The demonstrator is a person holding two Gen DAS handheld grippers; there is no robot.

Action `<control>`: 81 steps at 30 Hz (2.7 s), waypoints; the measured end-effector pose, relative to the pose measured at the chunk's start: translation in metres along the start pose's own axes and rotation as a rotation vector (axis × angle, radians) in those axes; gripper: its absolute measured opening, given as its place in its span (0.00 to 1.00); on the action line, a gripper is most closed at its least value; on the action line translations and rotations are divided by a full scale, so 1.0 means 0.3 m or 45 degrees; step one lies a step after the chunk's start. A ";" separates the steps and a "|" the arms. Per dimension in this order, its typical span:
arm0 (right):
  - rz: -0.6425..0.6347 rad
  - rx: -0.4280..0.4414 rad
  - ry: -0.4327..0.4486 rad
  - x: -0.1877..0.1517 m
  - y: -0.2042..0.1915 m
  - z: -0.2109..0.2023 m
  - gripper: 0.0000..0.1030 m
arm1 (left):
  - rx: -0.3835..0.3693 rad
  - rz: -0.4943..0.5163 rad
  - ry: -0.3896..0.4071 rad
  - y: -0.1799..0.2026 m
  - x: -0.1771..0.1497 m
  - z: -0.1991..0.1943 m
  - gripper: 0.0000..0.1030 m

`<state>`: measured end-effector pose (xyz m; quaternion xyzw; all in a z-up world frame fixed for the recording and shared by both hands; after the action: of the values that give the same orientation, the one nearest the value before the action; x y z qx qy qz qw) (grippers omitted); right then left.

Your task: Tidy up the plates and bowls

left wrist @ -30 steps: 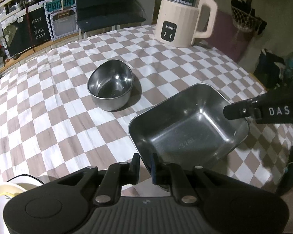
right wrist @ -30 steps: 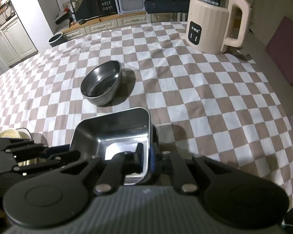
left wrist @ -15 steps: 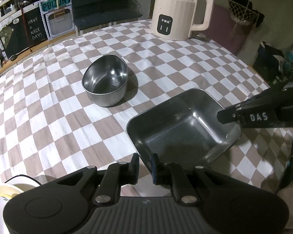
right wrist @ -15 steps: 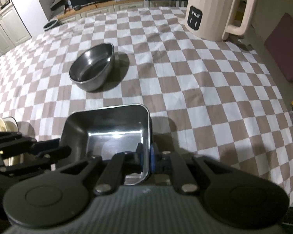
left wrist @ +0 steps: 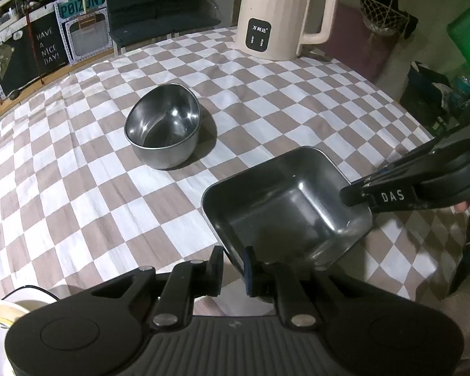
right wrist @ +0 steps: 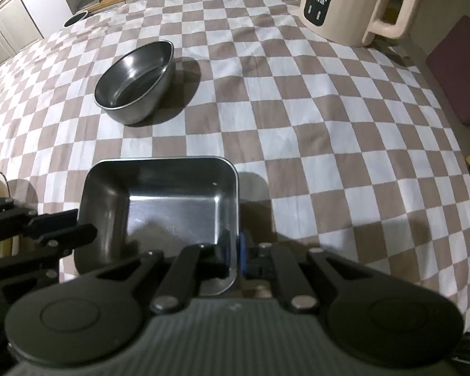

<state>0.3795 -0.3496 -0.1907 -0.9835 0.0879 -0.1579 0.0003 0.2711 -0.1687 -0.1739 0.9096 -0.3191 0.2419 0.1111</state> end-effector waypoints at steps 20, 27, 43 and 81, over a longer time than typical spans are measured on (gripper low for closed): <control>0.059 0.074 -0.001 0.043 0.055 0.053 0.03 | -0.020 -0.060 -0.018 -0.030 0.013 0.027 0.16; 0.060 0.142 0.029 0.029 0.064 0.000 0.21 | -0.054 -0.073 0.013 -0.037 0.024 -0.026 0.44; 0.066 0.198 0.620 0.161 -0.034 -0.146 1.00 | 0.135 -0.527 0.292 -0.279 0.066 -0.108 1.00; 0.074 -0.068 0.394 0.402 -0.096 0.222 1.00 | 0.311 -0.420 0.174 -0.440 0.158 0.165 1.00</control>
<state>0.5180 -0.3438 -0.2159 -0.9442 0.1196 -0.3050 -0.0347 0.4051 -0.1095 -0.1985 0.9377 -0.1261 0.3183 0.0593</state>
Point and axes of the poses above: each gripper's, at about its wrist camera, not at the fingertips, and z roughly the way its jaws point, y to its right, x to its top, the point moved 1 cm from there along z, roughly the way its jaws point, and after that the axes turned 5 degrees about z, right-handed, at the moved point
